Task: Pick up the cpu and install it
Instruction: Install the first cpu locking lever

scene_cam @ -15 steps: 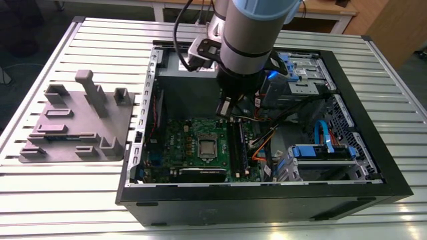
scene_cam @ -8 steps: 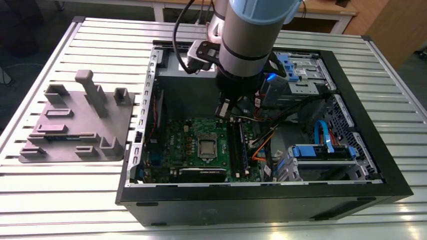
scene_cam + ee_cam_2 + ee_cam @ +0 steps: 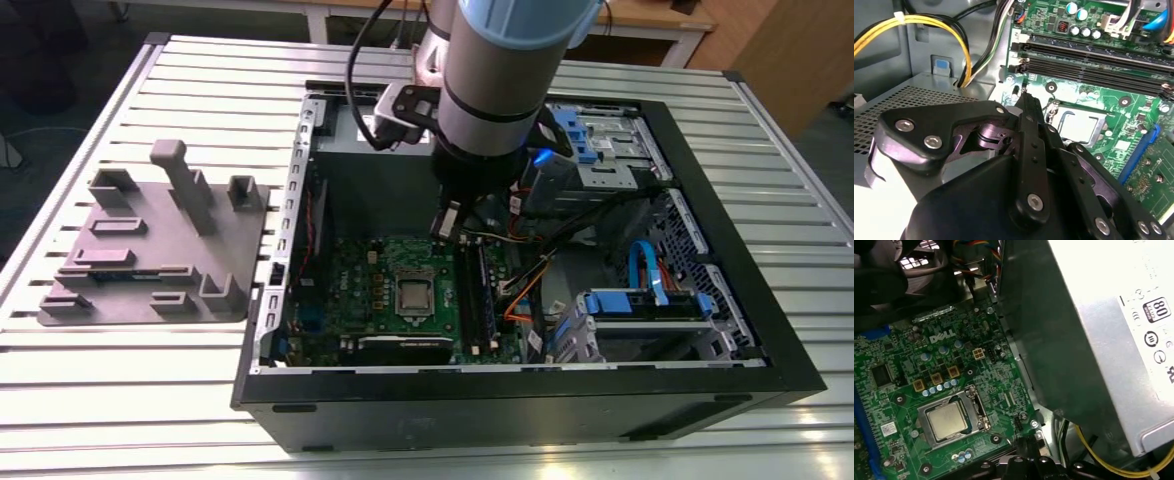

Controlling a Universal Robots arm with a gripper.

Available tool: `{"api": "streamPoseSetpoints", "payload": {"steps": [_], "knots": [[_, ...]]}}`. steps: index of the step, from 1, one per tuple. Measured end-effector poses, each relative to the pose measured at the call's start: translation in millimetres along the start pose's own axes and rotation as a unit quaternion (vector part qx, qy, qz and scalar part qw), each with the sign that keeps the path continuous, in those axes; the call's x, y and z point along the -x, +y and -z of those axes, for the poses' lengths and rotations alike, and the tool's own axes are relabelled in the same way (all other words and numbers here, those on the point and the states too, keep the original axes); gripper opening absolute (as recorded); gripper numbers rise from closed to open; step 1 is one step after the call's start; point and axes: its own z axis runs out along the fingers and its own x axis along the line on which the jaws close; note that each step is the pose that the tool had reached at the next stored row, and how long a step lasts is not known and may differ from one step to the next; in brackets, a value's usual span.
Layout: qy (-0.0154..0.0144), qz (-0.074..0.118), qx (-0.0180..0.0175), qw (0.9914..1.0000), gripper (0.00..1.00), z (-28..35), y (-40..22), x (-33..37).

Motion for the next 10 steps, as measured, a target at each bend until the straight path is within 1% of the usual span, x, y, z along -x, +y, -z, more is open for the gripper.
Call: {"api": "streamPoseSetpoints", "payload": {"steps": [2, 4, 10], "knots": [[0.0045, 0.0, -0.0019, 0.99999, 0.11, 0.0, -0.3, -0.9], [0.0074, 0.0, -0.003, 0.99997, 0.11, 0.3, -0.7, -2.1], [0.0096, 0.0, -0.0039, 0.99995, 0.11, 1.0, -2.6, -7.1]]}}
